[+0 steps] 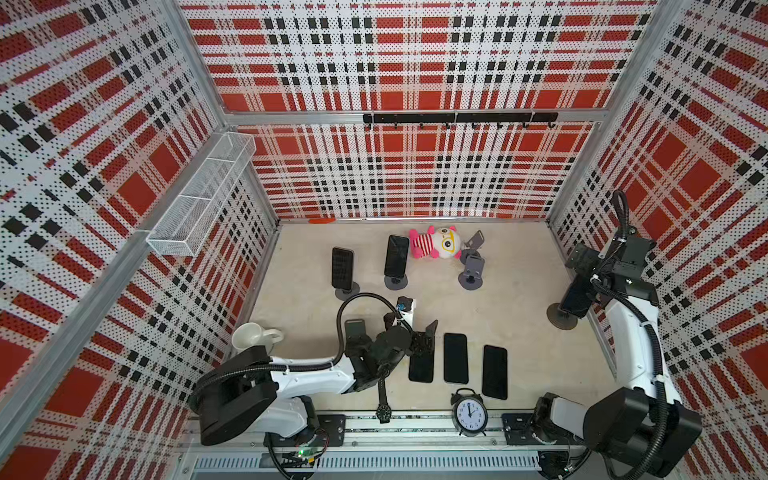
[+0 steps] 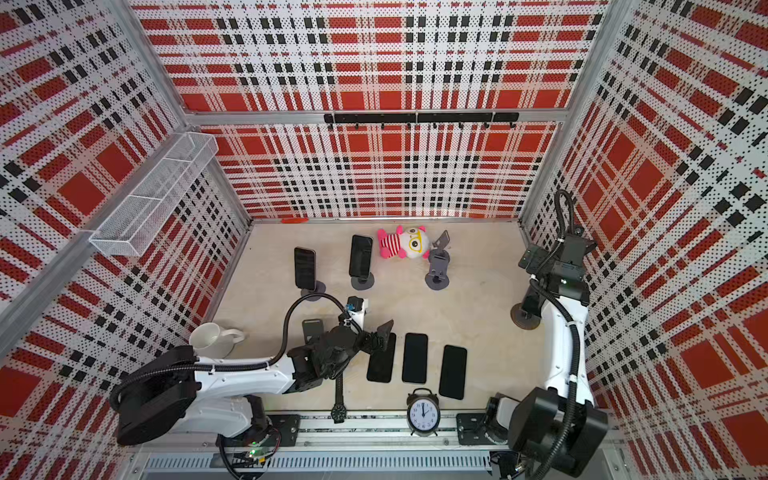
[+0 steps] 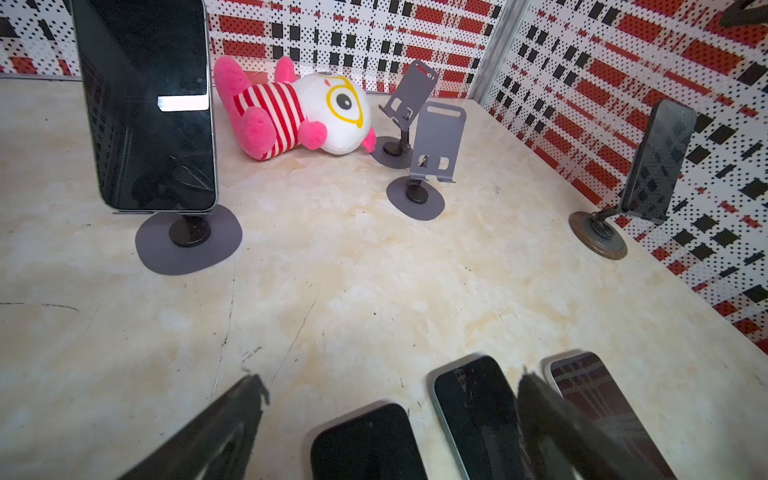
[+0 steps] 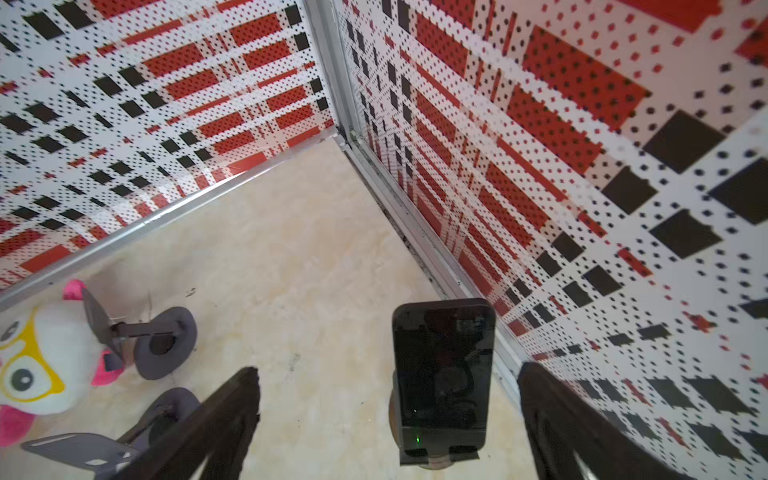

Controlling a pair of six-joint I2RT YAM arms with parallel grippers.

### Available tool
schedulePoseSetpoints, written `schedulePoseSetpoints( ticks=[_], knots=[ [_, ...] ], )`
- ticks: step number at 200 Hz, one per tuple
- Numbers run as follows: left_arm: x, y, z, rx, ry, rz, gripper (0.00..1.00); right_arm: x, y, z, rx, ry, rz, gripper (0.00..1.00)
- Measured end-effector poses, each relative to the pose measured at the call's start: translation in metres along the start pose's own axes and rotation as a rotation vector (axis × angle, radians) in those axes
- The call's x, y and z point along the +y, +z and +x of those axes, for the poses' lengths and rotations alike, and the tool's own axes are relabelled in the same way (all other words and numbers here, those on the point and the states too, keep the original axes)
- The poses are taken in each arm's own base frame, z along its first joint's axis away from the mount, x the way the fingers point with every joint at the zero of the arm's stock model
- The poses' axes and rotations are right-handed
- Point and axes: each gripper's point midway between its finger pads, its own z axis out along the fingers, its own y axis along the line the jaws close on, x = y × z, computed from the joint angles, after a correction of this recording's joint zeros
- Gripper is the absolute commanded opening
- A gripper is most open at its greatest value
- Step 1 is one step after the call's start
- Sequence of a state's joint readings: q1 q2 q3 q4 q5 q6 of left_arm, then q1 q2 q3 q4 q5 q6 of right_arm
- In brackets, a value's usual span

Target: Remove the phone from the phone stand

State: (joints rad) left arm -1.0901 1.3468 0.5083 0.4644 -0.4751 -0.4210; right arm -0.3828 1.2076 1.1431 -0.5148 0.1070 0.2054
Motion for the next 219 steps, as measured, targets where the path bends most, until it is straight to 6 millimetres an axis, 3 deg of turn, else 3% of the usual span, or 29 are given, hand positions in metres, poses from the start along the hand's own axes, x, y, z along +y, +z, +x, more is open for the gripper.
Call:
schedulePoseSetpoints(
  ticks=[24,56,121,219],
  knots=[
    [0.001,0.0,0.0,-0.002,0.0,-0.004,0.98,-0.007,0.01,0.003,0.016,-0.054,0.045,1.0],
    [0.001,0.0,0.0,-0.002,0.0,-0.005,0.98,-0.013,0.035,0.023,0.095,-0.114,0.089,1.0],
    [0.005,-0.003,-0.003,-0.018,-0.003,-0.019,0.98,-0.017,0.058,0.045,0.168,-0.133,0.091,1.0],
    [0.003,-0.006,-0.009,-0.032,-0.015,-0.005,0.98,-0.03,0.069,0.05,0.2,-0.134,0.118,1.0]
  ],
)
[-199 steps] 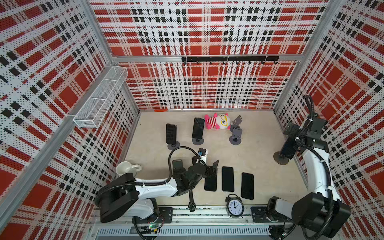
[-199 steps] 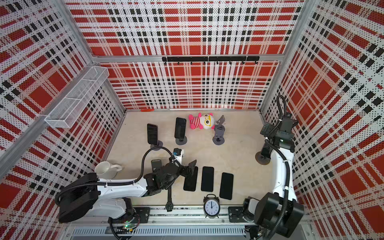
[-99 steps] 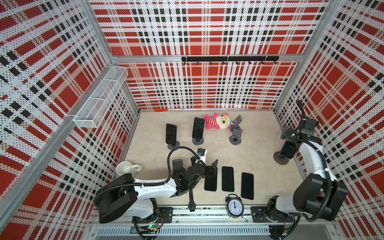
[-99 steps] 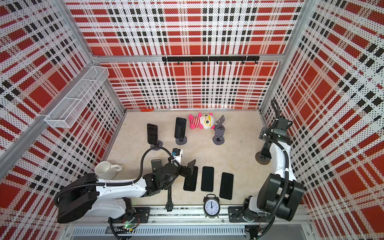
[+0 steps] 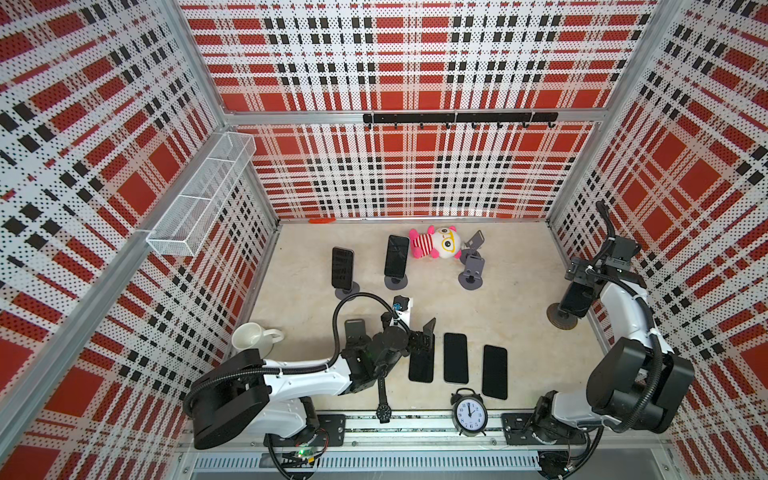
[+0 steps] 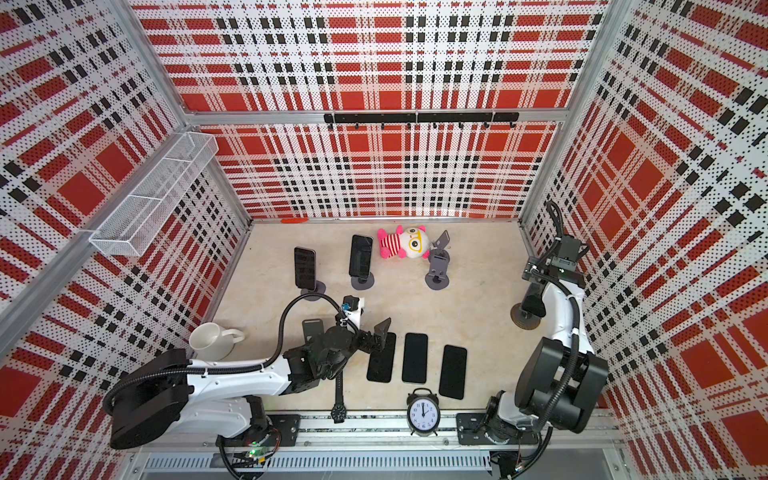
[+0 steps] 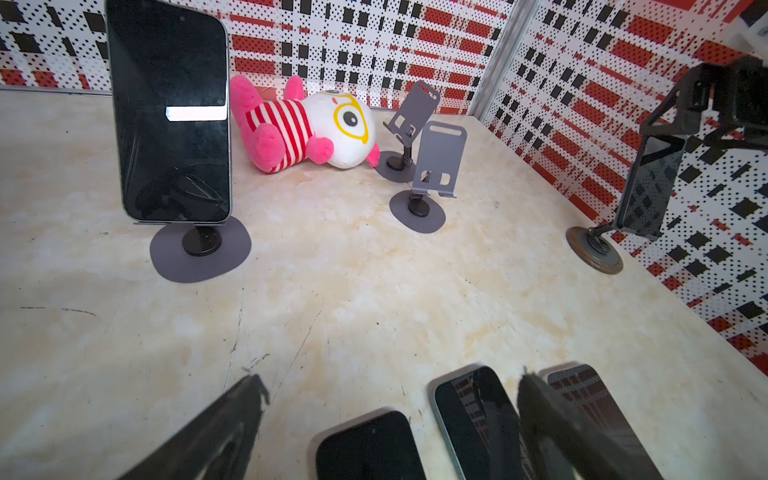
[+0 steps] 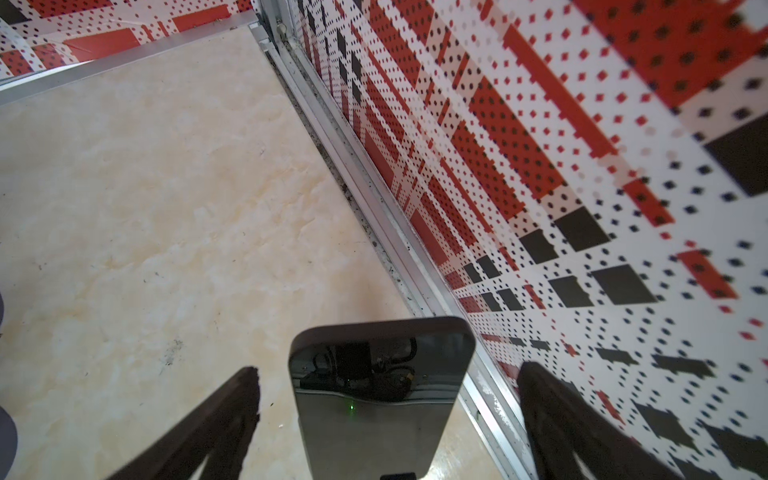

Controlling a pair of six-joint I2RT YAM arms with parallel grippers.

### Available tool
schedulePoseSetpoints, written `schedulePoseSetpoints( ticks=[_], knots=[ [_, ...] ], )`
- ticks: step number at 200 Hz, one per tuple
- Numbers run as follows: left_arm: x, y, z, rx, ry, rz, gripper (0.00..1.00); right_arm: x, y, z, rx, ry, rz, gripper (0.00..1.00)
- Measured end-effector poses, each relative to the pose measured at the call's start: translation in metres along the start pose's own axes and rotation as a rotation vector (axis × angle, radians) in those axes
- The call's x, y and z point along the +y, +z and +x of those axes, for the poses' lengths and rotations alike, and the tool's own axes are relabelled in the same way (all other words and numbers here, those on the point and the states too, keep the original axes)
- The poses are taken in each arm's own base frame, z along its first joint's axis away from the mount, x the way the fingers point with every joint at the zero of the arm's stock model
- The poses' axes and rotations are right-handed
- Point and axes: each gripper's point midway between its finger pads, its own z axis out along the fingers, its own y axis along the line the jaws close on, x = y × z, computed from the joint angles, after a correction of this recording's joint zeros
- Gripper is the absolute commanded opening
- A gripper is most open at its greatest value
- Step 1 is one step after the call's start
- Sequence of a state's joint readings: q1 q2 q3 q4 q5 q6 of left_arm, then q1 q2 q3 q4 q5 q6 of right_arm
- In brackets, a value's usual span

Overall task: Remove the phone from the phone stand
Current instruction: 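Hold the wall phone in the right gripper while the left hovers near the stands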

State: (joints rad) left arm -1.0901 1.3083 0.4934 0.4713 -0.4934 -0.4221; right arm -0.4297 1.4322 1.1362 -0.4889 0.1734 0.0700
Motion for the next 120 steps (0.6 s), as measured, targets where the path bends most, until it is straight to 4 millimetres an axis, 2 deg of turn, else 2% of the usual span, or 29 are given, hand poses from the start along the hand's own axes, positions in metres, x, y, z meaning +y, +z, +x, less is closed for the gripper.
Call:
schedulePoseSetpoints(
  ticks=[72,120],
  knots=[
    [0.002,0.004,0.01,0.024,0.014,-0.012,0.98,0.003,0.015,0.005,0.028,0.01,-0.014,0.97],
    [0.004,0.006,0.014,0.036,0.021,-0.018,0.98,-0.001,0.018,0.001,0.027,0.029,-0.032,0.82]
  ],
)
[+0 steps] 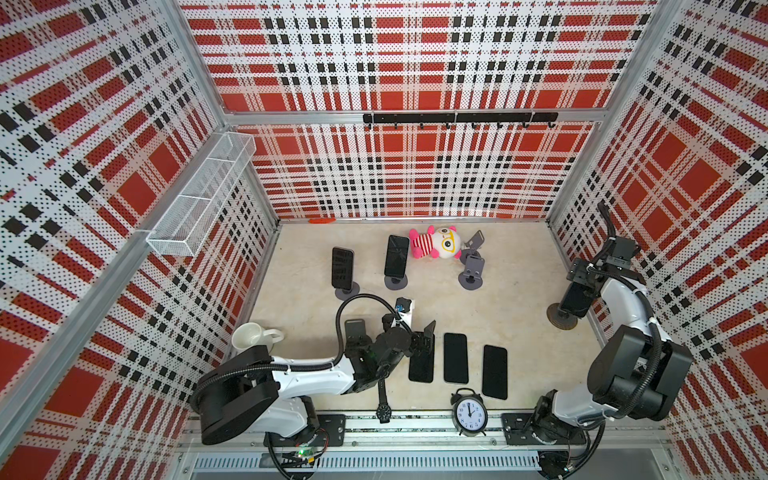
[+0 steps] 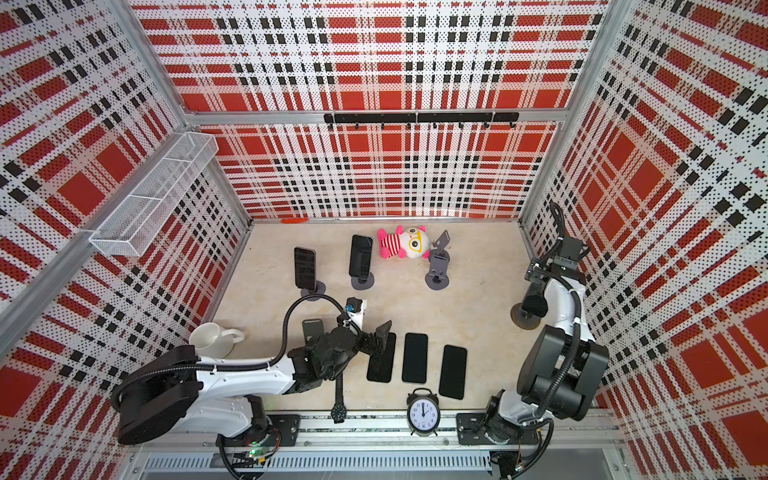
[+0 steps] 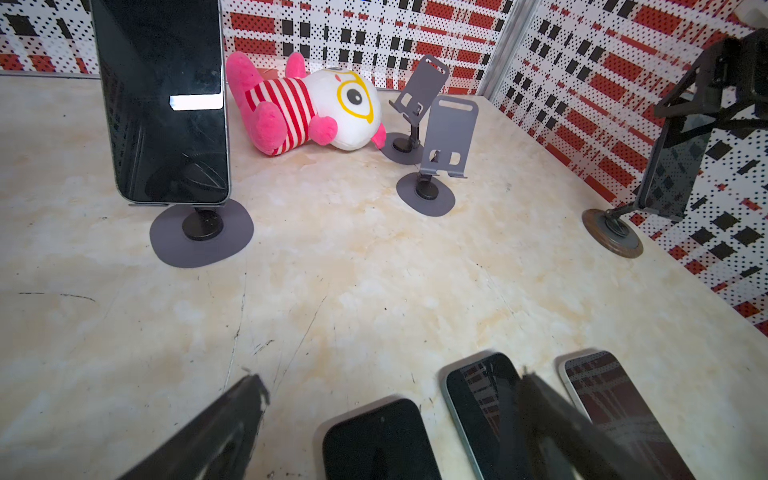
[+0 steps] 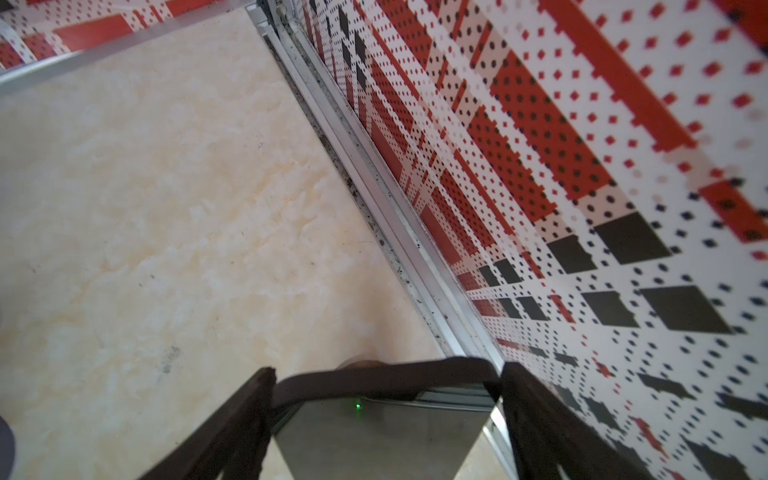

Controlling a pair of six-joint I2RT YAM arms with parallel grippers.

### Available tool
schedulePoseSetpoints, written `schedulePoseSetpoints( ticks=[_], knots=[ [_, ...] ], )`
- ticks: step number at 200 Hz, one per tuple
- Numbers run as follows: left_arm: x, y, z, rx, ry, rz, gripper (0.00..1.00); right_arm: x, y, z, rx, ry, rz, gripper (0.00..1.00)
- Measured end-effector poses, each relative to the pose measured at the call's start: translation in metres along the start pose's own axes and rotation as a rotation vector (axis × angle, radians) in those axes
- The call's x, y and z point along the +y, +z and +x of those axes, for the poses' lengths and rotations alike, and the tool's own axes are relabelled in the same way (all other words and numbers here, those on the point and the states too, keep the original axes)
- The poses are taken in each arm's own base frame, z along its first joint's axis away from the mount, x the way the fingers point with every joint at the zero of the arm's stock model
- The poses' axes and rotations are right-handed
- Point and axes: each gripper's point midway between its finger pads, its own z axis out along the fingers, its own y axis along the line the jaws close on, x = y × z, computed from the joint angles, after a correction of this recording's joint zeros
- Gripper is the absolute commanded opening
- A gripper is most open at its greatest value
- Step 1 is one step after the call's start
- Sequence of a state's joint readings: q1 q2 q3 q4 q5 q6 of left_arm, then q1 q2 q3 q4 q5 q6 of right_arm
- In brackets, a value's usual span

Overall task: Remove the phone from the phone stand
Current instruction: 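Hold the wall phone in the right gripper while the left hovers near the stands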

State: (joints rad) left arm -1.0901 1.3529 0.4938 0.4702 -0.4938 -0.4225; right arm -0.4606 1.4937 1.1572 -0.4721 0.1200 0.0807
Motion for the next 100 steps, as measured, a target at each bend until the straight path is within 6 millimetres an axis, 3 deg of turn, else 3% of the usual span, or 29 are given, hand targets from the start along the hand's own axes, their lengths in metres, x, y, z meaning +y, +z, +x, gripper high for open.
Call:
schedulePoseSetpoints(
  ticks=[100],
  knots=[
    [0.005,0.0003,0.0022,0.005,0.012,-0.027,0.98,0.0024,0.0033,-0.0031,0.001,0.0,-0.02,0.73]
  ],
)
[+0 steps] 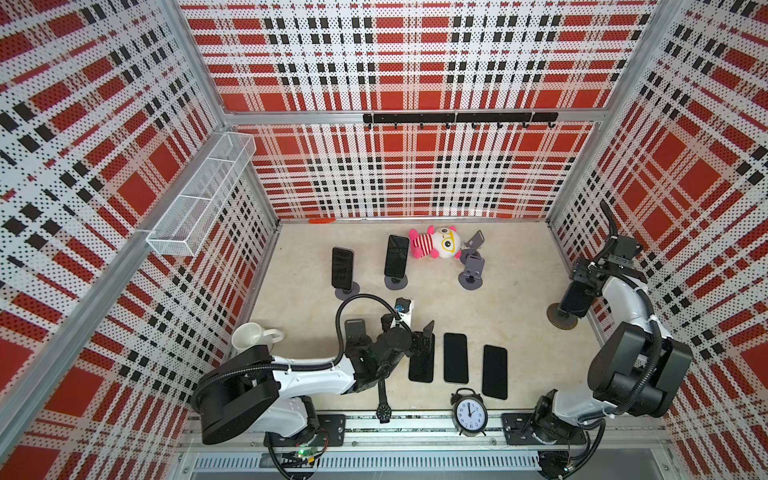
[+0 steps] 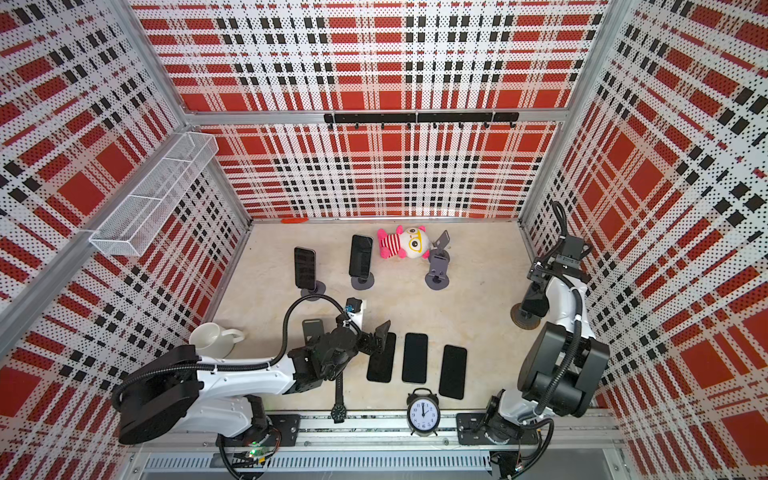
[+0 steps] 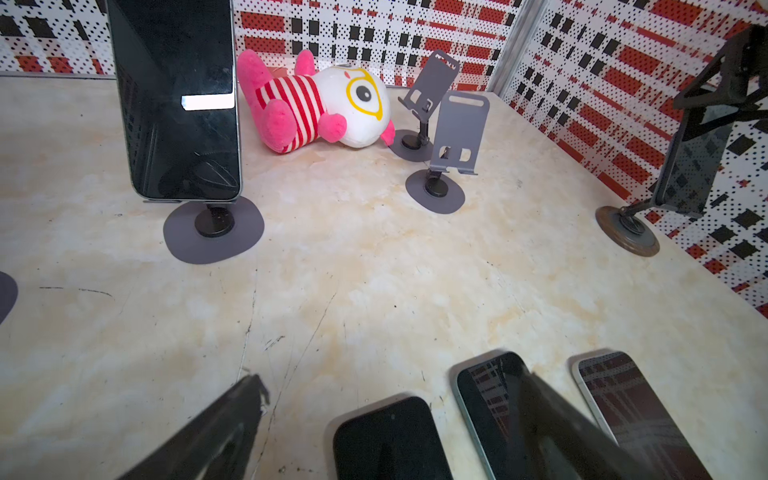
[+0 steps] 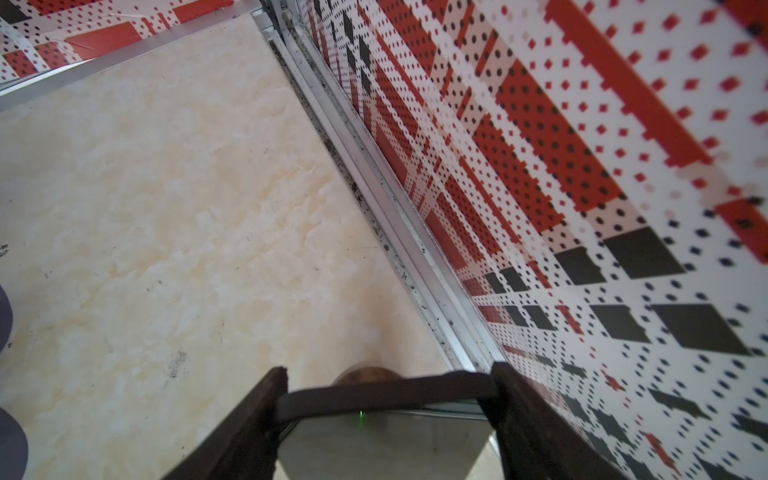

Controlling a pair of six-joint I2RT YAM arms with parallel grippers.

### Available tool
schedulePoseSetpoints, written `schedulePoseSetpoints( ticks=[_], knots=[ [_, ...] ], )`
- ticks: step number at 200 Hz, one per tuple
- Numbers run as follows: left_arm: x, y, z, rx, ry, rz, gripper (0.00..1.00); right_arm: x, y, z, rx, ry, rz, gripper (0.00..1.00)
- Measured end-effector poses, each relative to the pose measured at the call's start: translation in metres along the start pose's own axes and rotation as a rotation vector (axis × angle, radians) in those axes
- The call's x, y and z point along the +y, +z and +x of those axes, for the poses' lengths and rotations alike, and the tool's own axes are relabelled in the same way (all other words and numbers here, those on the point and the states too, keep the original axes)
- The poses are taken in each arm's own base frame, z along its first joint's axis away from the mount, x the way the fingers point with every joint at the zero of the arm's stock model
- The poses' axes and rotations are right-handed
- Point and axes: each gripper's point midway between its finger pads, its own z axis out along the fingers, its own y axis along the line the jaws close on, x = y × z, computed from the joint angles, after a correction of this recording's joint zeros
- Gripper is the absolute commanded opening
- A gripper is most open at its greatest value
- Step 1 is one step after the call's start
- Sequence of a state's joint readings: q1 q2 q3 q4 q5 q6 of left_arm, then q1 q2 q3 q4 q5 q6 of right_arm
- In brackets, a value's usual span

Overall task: Remove the phone from the phone stand
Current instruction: 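Hold the wall phone in the right gripper while the left hovers near the stands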

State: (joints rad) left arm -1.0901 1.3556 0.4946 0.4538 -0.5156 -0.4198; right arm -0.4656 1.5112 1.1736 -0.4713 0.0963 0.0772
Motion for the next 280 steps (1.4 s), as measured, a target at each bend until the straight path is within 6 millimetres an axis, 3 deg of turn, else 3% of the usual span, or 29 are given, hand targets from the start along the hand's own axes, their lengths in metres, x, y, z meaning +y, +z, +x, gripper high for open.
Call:
schedulePoseSetpoints(
  ticks=[107,190,280],
  knots=[
    [0.013,0.009,0.002,0.015,0.051,-0.092,0.98,0.005,-0.002,0.0,-0.011,-0.028,-0.03,0.63],
    [0.014,0.015,0.01,0.043,0.073,-0.112,0.98,0.002,-0.034,-0.004,-0.089,-0.021,-0.033,0.64],
    [0.014,0.026,0.016,0.074,0.101,-0.146,0.98,0.0,-0.049,-0.014,-0.105,-0.005,-0.028,0.61]
  ],
)
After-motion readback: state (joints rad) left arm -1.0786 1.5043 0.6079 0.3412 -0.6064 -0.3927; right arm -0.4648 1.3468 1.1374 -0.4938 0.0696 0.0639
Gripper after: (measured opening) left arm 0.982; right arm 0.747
